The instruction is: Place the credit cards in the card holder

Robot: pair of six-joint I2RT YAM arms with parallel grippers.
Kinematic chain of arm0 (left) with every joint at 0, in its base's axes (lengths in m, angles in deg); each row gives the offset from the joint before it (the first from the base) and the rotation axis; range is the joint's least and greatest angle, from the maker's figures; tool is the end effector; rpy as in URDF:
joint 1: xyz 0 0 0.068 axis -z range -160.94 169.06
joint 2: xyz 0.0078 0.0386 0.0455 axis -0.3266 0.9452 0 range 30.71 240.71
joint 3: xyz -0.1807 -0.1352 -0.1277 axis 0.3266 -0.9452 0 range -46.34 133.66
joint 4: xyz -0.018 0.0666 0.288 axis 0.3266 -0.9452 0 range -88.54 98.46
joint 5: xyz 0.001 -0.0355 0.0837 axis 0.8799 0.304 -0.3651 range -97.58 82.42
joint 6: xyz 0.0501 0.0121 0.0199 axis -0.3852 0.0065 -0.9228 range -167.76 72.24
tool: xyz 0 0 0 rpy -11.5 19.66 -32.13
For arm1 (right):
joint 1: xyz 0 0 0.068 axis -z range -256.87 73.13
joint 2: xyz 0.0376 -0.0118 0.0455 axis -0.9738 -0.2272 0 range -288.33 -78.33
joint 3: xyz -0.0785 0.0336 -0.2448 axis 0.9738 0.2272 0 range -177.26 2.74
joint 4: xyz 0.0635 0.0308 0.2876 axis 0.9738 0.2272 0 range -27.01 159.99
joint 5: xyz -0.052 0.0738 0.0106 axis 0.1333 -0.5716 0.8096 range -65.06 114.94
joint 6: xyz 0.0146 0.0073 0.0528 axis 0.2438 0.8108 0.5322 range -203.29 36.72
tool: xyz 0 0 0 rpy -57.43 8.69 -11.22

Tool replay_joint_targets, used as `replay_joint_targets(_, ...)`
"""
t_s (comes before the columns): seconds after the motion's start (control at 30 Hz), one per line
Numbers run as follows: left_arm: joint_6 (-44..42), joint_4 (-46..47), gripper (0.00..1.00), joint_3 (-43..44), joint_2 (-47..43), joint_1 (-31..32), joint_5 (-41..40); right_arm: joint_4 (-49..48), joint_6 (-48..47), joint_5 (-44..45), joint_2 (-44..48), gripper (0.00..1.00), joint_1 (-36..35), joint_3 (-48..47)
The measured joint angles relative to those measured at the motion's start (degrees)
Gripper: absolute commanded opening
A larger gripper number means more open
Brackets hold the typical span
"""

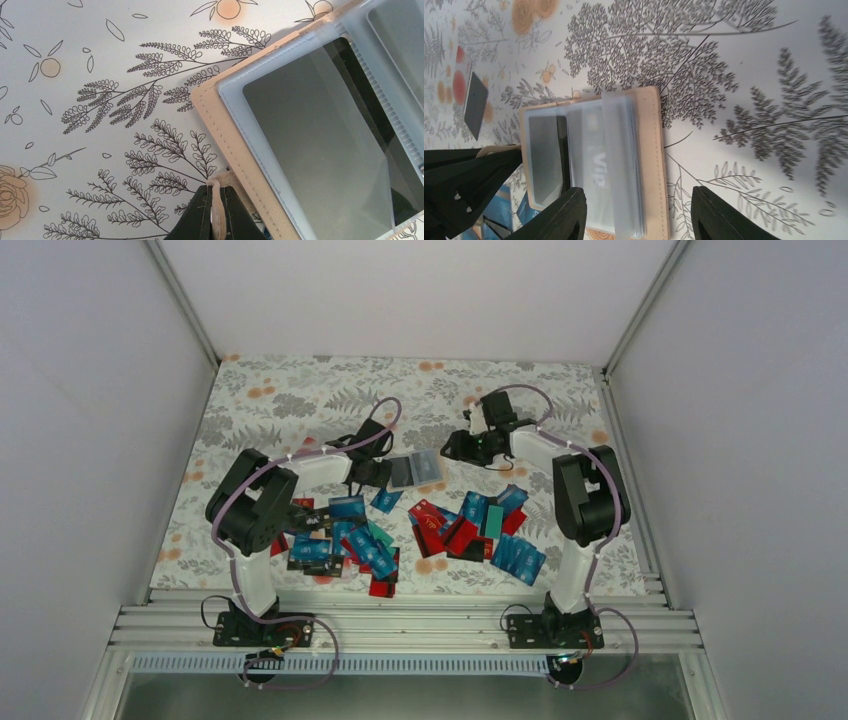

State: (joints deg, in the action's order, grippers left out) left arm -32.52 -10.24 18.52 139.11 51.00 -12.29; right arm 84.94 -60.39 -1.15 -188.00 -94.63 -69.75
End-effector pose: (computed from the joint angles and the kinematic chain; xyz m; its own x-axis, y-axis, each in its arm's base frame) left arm 0.3380 -0.2069 0.1014 -0.8546 0.2241 -0.4684 0.2800 0.9586 -0.0523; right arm 0.3950 0.1440 0.1340 -0.9432 0.0648 -0.3259 -0.1324 0.8264 0.5474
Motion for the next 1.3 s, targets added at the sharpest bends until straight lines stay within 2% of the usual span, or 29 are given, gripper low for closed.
replay_joint_targets(0.1, -0.33, -0.02, 0.03, 0.04, 0.00, -0.09, -0.22, -0.81, 0.17, -2.49, -1.64, 0.53, 0.00, 0.00)
replay_joint_targets(0.3, -0.83, -0.13, 0.19, 0.22, -0.02, -0.33, -1.29, -1.18, 1.01, -3.85, -3.69, 0.52, 0.00, 0.00)
replay_joint_targets(0.6, -1.01, -1.51, 0.37, 0.39, -2.82, -0.31, -1.55, -1.88, 2.05, -4.35, -3.89, 0.51, 0.07, 0.00)
replay_joint_targets(0.7, -0.66, -3.08, 0.35, 1.66, -3.96, 0.09, -2.03, -2.21, 2.40, -4.83, -3.91, 0.51, 0.11, 0.04)
replay_joint_targets(0.83, 0.44, -6.25, 0.24, 5.88, -4.00, 1.55, -3.63, -2.99, 2.73, -5.77, -4.24, 0.49, 0.22, 0.61)
replay_joint_targets(1.0, 1.99, -9.27, 0.19, 12.02, -2.67, 4.04, -4.37, -3.69, 3.61, -6.95, -5.09, 0.48, 0.37, 2.10)
replay_joint_targets(1.3, 3.74, -11.87, 0.08, 17.94, 4.46, 7.32, -3.21, -7.23, 4.90, -8.44, -4.87, 0.44, 1.20, 4.20)
